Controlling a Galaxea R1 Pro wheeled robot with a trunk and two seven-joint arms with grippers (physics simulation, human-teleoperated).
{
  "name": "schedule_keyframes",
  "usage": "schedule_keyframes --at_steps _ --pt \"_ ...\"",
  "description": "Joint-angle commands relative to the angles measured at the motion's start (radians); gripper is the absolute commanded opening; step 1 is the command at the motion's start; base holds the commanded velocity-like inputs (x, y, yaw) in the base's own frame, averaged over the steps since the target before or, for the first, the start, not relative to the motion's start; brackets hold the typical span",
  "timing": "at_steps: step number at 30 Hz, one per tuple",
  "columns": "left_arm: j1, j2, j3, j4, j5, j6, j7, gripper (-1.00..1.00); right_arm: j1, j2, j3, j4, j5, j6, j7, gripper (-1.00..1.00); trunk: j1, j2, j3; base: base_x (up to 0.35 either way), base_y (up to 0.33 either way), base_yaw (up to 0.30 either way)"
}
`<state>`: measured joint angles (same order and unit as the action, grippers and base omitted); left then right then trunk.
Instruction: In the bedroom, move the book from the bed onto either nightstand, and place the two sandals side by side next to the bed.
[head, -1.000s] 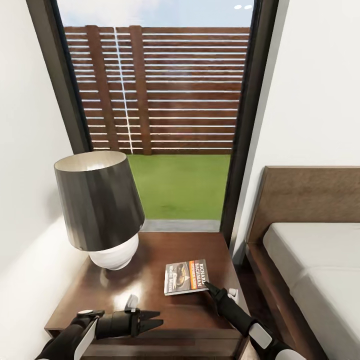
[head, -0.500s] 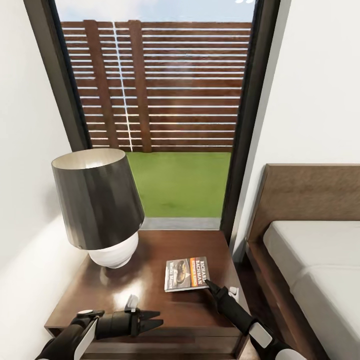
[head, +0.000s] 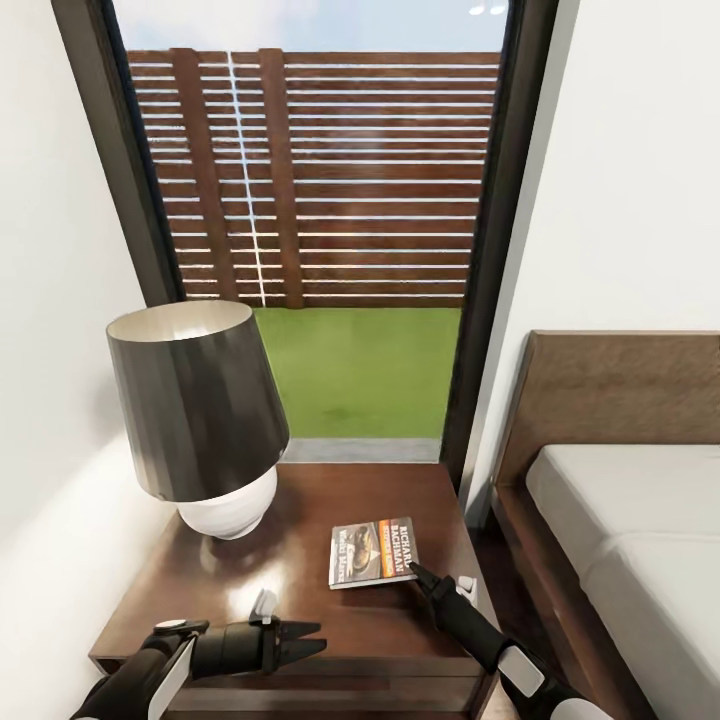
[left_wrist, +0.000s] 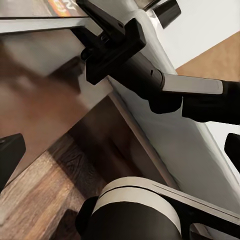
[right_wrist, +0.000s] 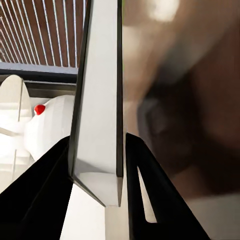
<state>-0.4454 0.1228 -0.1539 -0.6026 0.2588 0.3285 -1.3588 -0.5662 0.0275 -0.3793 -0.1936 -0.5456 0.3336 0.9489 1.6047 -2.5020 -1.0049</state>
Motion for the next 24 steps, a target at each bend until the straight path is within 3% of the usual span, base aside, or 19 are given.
schedule_keyframes --at_steps 1,24 --pt "-0.001 0.001 -0.006 0.000 0.009 0.011 0.000 1.00 0.000 0.000 0.002 0.000 -0.005 0.013 -0.004 -1.00 0.000 0.000 -0.001 0.000 0.000 0.000" --pt "0.000 0.001 -0.006 0.000 0.009 0.011 0.000 1.00 0.000 0.000 0.002 0.000 -0.005 0.013 -0.002 -1.00 -0.001 0.000 0.007 0.000 0.000 0.000"
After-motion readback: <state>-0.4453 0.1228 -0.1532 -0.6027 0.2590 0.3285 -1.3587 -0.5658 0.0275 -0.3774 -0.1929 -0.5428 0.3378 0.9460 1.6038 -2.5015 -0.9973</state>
